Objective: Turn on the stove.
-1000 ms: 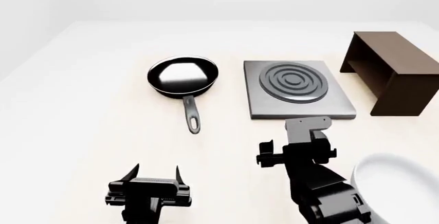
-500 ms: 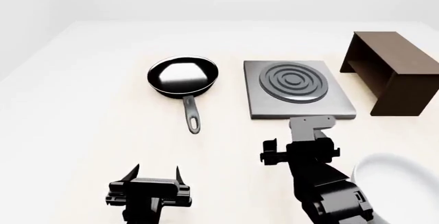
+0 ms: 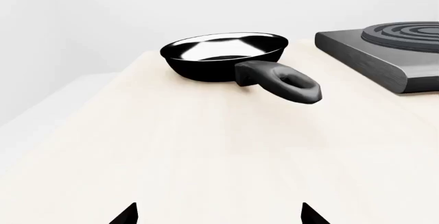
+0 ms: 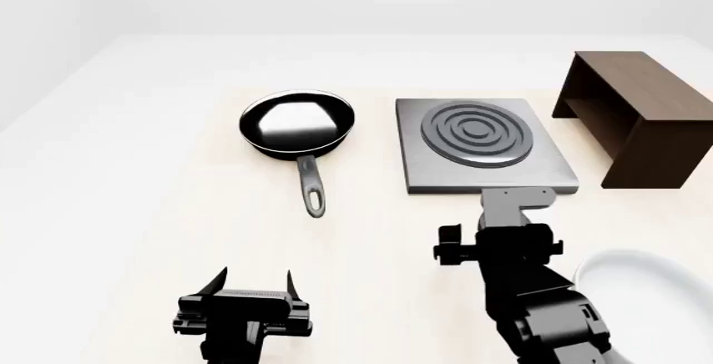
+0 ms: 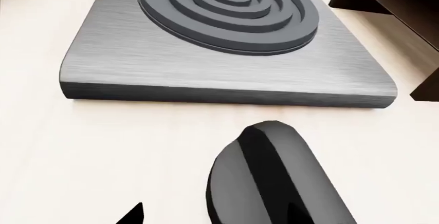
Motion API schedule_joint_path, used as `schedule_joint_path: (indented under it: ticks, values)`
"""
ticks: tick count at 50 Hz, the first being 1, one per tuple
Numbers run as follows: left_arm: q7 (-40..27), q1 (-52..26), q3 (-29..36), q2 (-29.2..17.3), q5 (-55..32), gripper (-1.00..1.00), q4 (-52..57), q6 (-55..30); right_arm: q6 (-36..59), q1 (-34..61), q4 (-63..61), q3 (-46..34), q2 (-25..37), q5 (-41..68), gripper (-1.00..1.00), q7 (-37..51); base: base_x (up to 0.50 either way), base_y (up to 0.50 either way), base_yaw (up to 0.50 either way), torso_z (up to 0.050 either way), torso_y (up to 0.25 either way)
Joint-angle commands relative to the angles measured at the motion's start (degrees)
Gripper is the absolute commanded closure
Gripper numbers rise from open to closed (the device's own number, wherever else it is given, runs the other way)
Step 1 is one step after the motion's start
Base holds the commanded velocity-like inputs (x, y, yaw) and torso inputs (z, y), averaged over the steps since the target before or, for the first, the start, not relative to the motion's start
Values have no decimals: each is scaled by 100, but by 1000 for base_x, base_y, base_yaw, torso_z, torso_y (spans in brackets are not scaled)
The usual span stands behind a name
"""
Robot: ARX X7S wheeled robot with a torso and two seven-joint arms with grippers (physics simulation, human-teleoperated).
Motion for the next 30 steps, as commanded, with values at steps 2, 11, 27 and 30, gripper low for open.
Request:
schedule_joint_path:
  ticks: [2, 11, 27, 30]
  values:
    - [-14, 0, 16, -5, -10, -100, -9, 15, -58, 87, 213, 46, 29, -7, -100, 33, 0, 0, 0, 0, 0]
    - [-24, -8, 25, -13, -22, -100, -6, 9, -88, 177, 392, 52, 30, -20, -100, 31, 0, 0, 0, 0, 0]
    - [-27, -28, 54, -12, -33, -100, -42, 17, -223, 341, 764, 65, 42, -53, -100, -5, 0, 0, 0, 0, 0]
    - [-21, -36, 58, -8, -35, -100, -71, 34, -267, 386, 878, 78, 42, -63, -100, -6, 0, 0, 0, 0, 0]
